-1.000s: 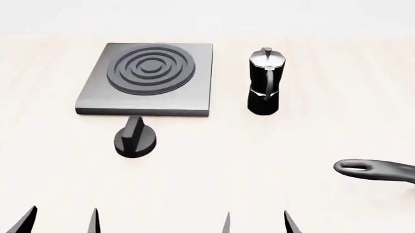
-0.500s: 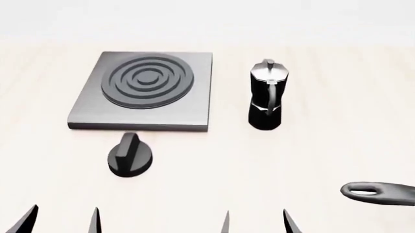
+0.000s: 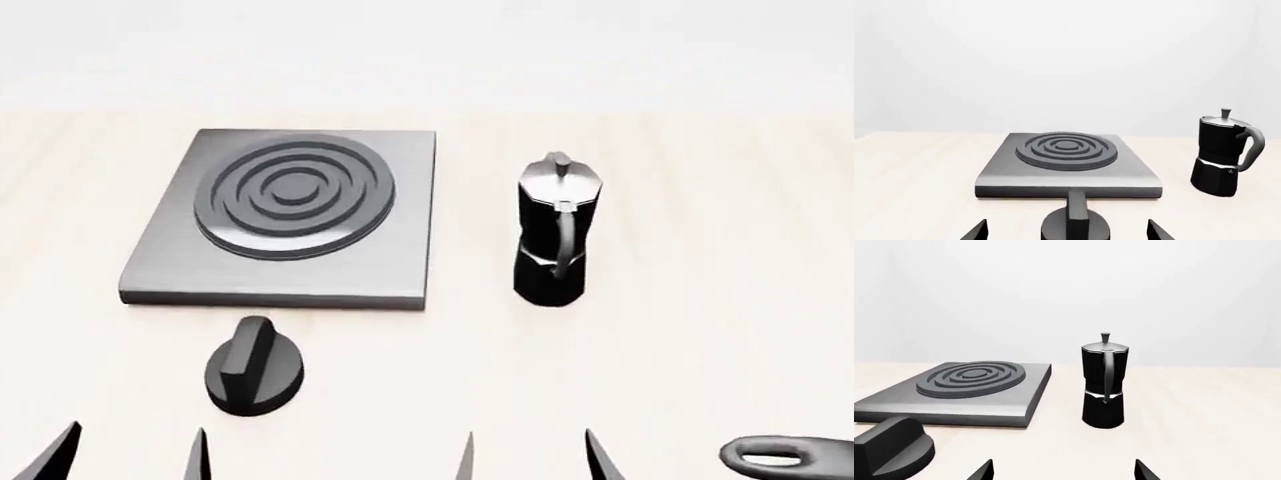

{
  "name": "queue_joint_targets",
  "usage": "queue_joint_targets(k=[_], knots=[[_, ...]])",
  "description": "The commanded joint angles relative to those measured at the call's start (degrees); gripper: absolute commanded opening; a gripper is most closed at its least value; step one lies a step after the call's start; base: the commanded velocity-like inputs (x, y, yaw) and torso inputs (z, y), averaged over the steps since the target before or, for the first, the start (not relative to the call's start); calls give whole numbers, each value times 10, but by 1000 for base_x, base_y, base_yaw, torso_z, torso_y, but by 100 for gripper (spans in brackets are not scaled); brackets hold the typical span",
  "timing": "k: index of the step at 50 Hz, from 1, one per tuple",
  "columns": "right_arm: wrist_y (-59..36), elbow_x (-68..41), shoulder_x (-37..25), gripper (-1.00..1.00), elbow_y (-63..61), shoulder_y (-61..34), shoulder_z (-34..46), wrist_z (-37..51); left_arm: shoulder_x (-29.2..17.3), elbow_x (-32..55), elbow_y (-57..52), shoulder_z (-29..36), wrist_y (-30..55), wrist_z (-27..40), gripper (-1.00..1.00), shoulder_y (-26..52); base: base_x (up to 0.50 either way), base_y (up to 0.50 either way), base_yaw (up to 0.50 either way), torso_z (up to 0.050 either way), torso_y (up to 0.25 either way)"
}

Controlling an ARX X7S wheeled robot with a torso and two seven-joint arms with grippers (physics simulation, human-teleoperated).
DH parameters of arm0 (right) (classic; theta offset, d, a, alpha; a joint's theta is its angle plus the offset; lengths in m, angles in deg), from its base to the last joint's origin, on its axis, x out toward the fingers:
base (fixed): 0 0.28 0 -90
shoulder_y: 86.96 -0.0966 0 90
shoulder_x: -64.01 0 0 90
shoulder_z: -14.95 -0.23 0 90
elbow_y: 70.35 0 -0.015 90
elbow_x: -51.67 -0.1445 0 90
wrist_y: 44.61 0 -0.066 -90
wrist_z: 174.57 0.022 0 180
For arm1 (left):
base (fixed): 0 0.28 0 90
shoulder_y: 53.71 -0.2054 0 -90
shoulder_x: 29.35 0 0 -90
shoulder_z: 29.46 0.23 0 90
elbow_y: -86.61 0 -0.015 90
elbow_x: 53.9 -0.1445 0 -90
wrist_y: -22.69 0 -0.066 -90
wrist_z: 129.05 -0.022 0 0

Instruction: Put the moka pot on the stove.

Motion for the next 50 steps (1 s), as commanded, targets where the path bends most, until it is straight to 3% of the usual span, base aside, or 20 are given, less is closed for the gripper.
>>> queue_joint_targets(k=[1, 50], knots=[[1, -4, -5, 100, -2, 1, 3, 4, -4, 2, -4, 5, 0, 4, 100, -1, 188, 0, 0, 0, 0], [5, -13, -16, 100, 7, -4, 21, 20, -20, 18, 1, 23, -6, 13, 100, 1, 189, 0, 0, 0, 0]])
